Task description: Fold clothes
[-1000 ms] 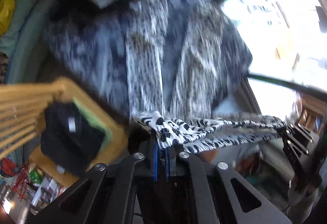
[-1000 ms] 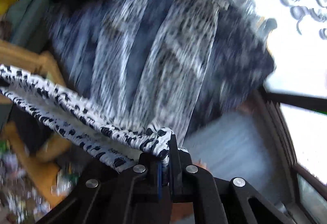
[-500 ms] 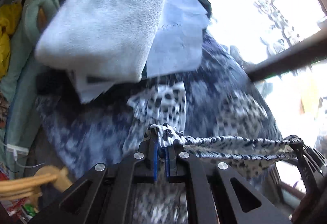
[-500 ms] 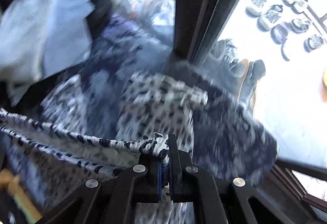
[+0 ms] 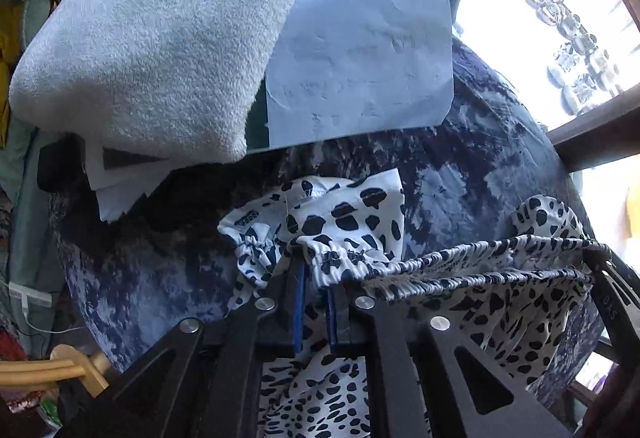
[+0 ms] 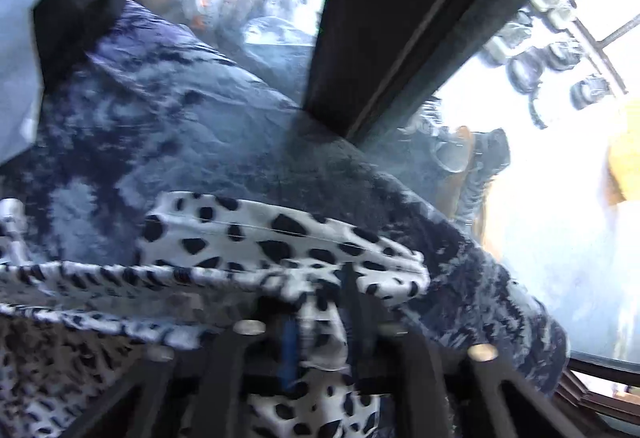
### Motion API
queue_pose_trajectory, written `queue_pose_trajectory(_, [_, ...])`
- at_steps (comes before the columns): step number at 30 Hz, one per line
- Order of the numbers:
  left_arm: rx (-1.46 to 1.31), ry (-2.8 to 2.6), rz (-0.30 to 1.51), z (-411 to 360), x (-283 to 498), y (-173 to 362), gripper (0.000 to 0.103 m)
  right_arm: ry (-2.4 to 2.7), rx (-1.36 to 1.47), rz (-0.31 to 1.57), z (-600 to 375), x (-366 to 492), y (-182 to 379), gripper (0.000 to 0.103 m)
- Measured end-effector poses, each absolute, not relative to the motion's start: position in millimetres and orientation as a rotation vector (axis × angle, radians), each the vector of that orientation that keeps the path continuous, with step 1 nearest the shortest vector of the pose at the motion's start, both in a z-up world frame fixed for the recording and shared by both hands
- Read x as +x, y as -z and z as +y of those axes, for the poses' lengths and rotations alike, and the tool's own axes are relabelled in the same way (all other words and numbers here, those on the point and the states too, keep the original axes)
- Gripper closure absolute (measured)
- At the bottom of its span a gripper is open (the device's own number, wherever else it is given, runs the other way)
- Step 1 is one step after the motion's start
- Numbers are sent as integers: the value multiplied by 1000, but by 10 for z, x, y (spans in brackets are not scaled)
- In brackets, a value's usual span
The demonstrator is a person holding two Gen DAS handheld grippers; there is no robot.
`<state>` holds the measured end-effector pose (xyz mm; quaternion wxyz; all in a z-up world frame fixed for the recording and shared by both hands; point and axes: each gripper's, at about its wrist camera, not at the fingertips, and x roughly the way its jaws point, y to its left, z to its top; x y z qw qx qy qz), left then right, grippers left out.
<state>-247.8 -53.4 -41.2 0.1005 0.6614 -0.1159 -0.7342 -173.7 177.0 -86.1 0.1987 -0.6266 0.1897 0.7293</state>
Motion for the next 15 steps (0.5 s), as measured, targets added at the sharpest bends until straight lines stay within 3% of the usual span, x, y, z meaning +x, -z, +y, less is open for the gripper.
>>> queue_pose_trajectory(2, [1926, 2195, -346, -520, -2506, 320, 82, -2026, -1731, 542, 1813, -1718, 852, 67])
queue_pose_trajectory(4, [1903, 2211, -352, -503, -2520, 210, 64, -2015, -1710, 582, 1877, -1687, 816, 62])
queue_pose_trajectory(7, [1867, 2228, -404, -475, -2440, 30, 42, -1995, -1689, 622, 1941, -1646, 741, 61])
queue_pose_trajectory(10, [1851, 2248, -456, -455, -2322, -110, 33, -1985, -1652, 651, 1975, -1562, 636, 54])
queue_pose_trajectory(15, [1865, 2275, -413, -540, -2224, -263, 32, -2022, -1617, 922, 2061, -1536, 559, 53])
